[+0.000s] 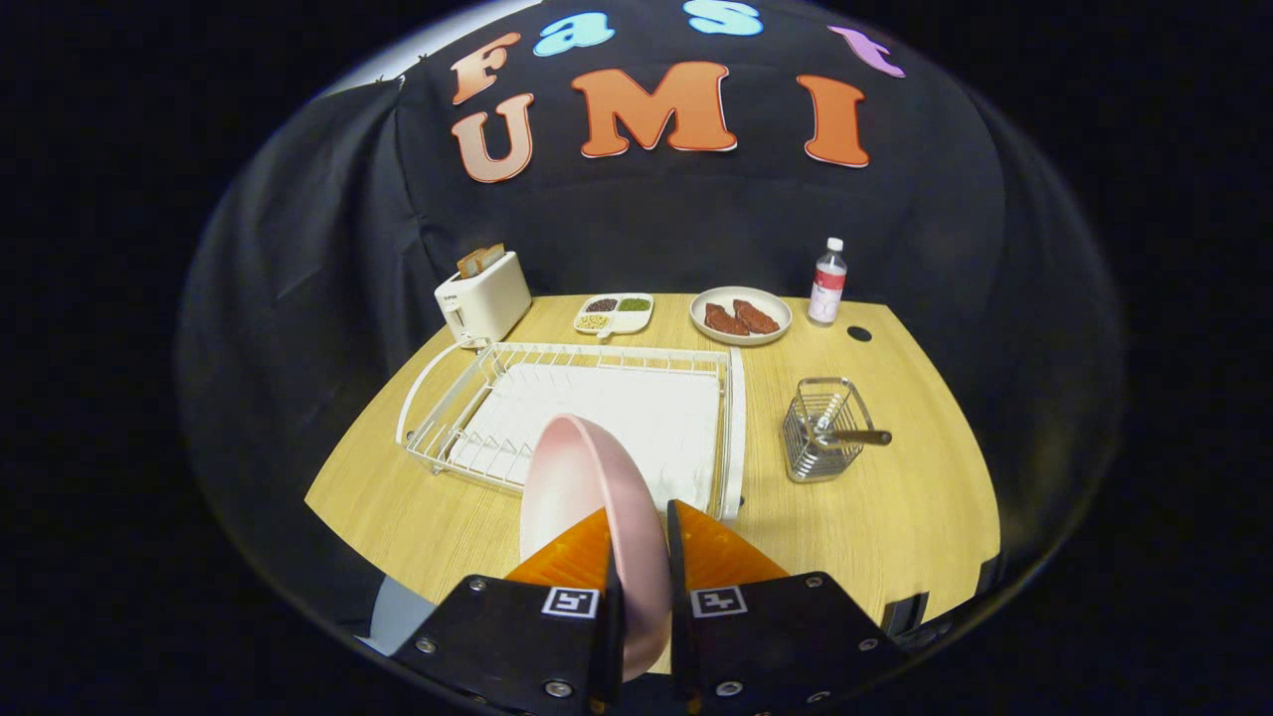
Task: Take the plate from the dish rack, then take the spoon from the basket and place it into the plate.
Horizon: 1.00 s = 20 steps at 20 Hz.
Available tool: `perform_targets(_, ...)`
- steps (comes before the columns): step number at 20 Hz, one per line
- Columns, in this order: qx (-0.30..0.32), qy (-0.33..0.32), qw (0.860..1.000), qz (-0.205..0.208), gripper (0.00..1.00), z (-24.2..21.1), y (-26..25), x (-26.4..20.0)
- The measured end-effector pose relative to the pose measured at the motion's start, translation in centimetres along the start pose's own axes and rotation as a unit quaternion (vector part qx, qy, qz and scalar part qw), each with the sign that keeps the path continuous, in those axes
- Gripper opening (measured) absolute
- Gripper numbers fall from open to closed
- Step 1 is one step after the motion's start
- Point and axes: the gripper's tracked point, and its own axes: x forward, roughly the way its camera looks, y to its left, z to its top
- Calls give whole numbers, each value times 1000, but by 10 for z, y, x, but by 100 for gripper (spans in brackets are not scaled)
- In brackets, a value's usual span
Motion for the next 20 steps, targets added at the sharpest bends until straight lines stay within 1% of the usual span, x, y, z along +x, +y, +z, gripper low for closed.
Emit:
perform_targets(5, 31, 9, 999, 12, 19, -37, -11, 10)
perform_targets(9, 78, 27, 996, 31, 19, -65, -16, 26)
perform_targets(12, 115, 37, 992, 31, 19, -82, -28, 44)
perform_targets(14, 138, 37, 989, 43, 19, -86, -28, 52)
perform_targets(16, 137, 40, 988, 57, 19, -94, -24, 55)
perform_targets(20, 162, 40, 982, 86, 19, -101, -19, 70)
